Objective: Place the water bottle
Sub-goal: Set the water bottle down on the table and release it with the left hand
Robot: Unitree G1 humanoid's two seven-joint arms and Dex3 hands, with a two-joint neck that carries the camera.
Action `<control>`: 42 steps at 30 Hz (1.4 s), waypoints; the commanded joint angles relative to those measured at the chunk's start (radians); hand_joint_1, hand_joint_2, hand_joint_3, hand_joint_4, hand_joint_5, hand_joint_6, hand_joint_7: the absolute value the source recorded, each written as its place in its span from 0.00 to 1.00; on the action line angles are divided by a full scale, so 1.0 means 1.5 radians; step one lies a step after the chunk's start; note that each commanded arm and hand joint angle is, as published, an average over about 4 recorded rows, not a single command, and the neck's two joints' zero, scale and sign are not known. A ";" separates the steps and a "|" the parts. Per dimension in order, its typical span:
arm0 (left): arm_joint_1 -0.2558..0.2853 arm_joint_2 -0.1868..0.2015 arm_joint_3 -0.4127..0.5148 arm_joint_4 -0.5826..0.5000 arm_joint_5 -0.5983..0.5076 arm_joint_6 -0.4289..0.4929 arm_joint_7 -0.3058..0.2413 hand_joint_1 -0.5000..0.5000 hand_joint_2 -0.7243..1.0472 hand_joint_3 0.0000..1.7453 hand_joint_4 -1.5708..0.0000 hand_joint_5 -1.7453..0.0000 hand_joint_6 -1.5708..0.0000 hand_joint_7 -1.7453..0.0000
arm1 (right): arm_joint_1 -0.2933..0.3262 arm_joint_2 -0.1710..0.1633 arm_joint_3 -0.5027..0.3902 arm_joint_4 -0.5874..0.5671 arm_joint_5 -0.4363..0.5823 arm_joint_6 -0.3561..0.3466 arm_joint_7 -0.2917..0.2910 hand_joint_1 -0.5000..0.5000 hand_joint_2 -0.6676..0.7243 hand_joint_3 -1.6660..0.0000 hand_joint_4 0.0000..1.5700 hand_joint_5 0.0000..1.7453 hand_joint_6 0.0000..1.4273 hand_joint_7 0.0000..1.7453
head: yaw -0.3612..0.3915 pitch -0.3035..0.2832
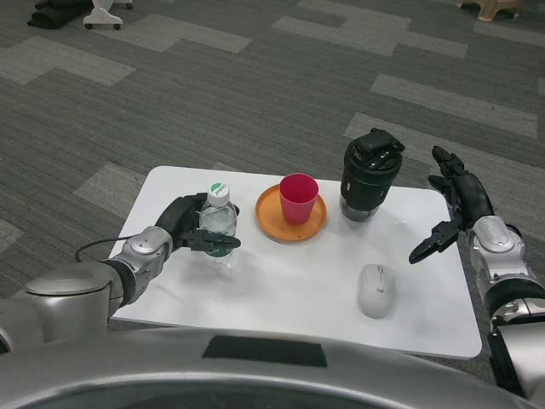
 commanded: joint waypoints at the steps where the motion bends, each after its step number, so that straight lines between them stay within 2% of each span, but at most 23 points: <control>1: -0.002 -0.003 -0.014 0.005 -0.005 -0.015 0.012 1.00 0.85 0.05 0.02 0.00 0.13 0.12 | 0.005 -0.002 0.002 -0.006 0.004 0.003 -0.001 0.29 0.86 0.90 0.02 0.33 0.00 0.00 | 0.001 0.000; 8: 0.028 -0.005 -0.017 0.005 -0.032 -0.015 0.017 1.00 0.85 0.05 0.00 0.00 0.13 0.12 | 0.005 -0.003 0.004 -0.006 0.004 0.003 -0.001 0.29 0.86 0.90 0.02 0.33 0.00 0.00 | 0.005 0.000; 17: 0.042 -0.006 -0.018 0.004 -0.066 0.001 0.017 1.00 0.86 0.05 0.00 0.00 0.13 0.08 | 0.004 -0.003 0.007 -0.005 0.004 0.003 -0.001 0.29 0.86 0.90 0.02 0.33 0.00 0.00 | 0.011 0.000; 21: 0.057 -0.006 -0.018 -0.003 -0.076 0.014 0.016 1.00 0.90 0.05 0.00 0.00 0.14 0.08 | 0.004 -0.003 0.007 -0.005 0.004 0.003 -0.001 0.29 0.86 0.90 0.02 0.33 0.00 0.00 | 0.014 0.001; 34: 0.061 -0.005 -0.052 -0.004 -0.077 0.048 0.016 1.00 0.90 0.05 0.00 0.00 0.17 0.08 | 0.003 -0.002 0.008 -0.005 0.004 0.003 -0.001 0.29 0.86 0.90 0.02 0.33 0.00 0.00 | 0.016 0.004; 42: 0.066 -0.003 -0.053 -0.004 -0.077 0.059 0.016 1.00 0.90 0.05 0.05 0.00 0.22 0.18 | 0.003 -0.002 0.008 -0.006 0.004 0.003 -0.001 0.29 0.86 0.90 0.02 0.33 0.00 0.00 | 0.014 0.006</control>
